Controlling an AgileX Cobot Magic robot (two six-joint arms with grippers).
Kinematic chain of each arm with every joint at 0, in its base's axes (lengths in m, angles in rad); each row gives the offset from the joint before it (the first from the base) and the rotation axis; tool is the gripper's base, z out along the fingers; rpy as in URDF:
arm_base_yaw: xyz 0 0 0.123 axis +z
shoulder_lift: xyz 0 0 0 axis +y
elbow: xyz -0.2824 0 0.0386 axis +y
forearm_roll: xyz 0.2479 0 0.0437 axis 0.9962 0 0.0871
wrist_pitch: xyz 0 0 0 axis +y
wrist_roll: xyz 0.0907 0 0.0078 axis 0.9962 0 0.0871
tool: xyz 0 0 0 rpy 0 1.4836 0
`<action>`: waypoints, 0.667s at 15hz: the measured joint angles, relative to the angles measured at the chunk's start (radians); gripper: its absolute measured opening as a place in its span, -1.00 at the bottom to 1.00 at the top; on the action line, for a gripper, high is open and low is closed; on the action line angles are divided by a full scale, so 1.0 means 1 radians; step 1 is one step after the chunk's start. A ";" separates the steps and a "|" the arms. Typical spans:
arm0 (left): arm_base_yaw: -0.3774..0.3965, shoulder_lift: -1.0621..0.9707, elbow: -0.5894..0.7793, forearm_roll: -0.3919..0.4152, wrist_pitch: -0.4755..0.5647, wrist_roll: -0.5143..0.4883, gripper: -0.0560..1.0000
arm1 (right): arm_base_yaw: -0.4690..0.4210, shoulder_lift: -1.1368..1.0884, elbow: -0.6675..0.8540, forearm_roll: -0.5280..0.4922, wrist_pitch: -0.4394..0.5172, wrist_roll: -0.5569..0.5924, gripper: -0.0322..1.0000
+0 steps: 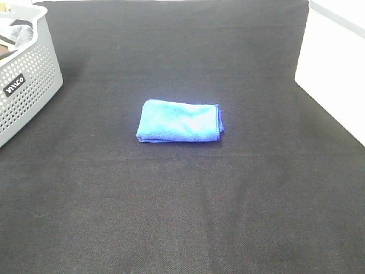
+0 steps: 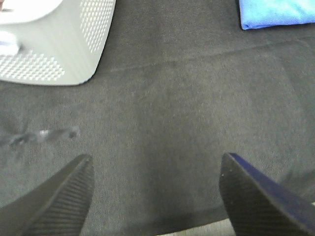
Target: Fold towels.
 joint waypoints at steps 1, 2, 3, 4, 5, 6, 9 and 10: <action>0.000 -0.090 0.035 0.000 0.003 0.009 0.41 | 0.000 -0.084 0.045 -0.010 0.000 0.000 0.79; 0.000 -0.173 0.064 0.000 0.003 0.026 0.41 | 0.000 -0.174 0.092 -0.020 0.001 0.000 0.79; 0.000 -0.231 0.081 0.000 0.003 0.044 0.41 | 0.000 -0.257 0.131 -0.028 0.001 0.000 0.79; 0.000 -0.278 0.106 0.000 0.002 0.062 0.41 | 0.000 -0.322 0.162 -0.048 -0.002 0.000 0.79; 0.000 -0.304 0.137 -0.004 -0.003 0.075 0.41 | 0.000 -0.378 0.192 -0.074 -0.011 0.000 0.79; 0.000 -0.314 0.166 -0.011 -0.007 0.088 0.41 | 0.000 -0.428 0.213 -0.096 -0.019 0.000 0.79; 0.000 -0.314 0.187 -0.059 -0.100 0.162 0.41 | 0.000 -0.475 0.221 -0.107 -0.034 0.000 0.79; 0.000 -0.314 0.207 -0.066 -0.118 0.179 0.41 | 0.000 -0.475 0.221 -0.108 -0.034 0.000 0.79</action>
